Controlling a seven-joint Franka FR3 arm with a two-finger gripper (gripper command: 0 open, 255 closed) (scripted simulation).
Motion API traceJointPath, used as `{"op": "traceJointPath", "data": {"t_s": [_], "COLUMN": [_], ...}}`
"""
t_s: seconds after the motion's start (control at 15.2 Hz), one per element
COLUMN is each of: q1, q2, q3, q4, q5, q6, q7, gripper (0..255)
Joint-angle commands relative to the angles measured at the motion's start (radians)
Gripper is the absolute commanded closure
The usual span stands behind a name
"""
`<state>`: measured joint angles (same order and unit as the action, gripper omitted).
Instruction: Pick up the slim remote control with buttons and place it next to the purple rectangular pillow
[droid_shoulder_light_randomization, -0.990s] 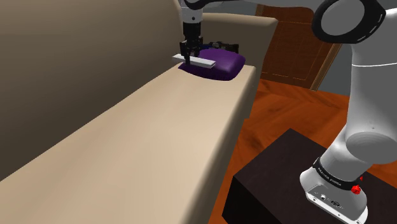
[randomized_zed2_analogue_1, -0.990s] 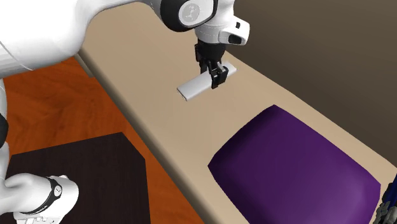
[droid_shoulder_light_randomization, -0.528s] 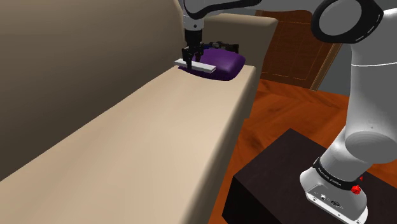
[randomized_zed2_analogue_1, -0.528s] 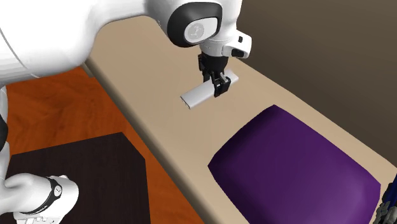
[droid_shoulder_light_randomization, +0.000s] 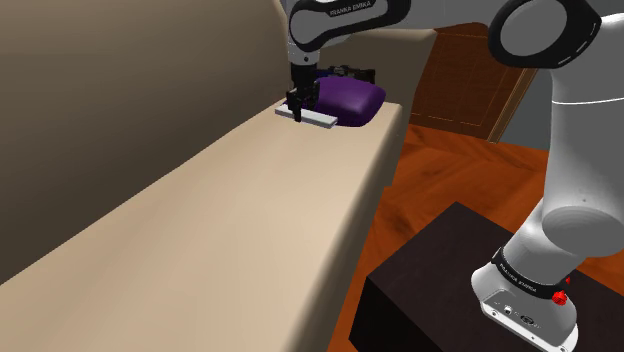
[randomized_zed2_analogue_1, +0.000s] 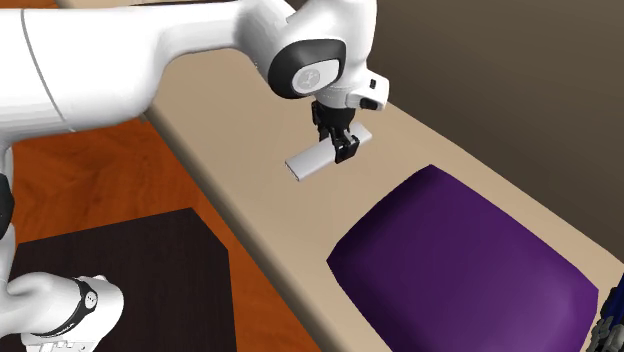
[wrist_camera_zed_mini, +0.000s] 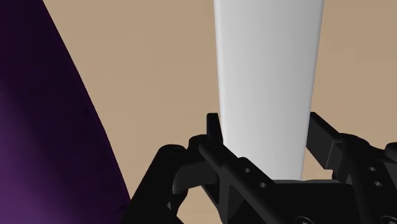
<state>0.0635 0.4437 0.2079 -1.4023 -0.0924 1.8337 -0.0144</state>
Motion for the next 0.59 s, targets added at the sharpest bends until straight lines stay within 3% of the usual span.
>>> {"op": "traceJointPath", "data": {"t_s": [0.0, 0.53], "q1": [-0.002, -0.003], "q2": [0.002, 0.022], "q3": [-0.001, -0.004], "q4": [-0.023, -0.100], "q5": [-0.001, -0.007], "q6": [0.026, 0.123], "q7": [0.000, 0.005], "gripper": [255, 255]}}
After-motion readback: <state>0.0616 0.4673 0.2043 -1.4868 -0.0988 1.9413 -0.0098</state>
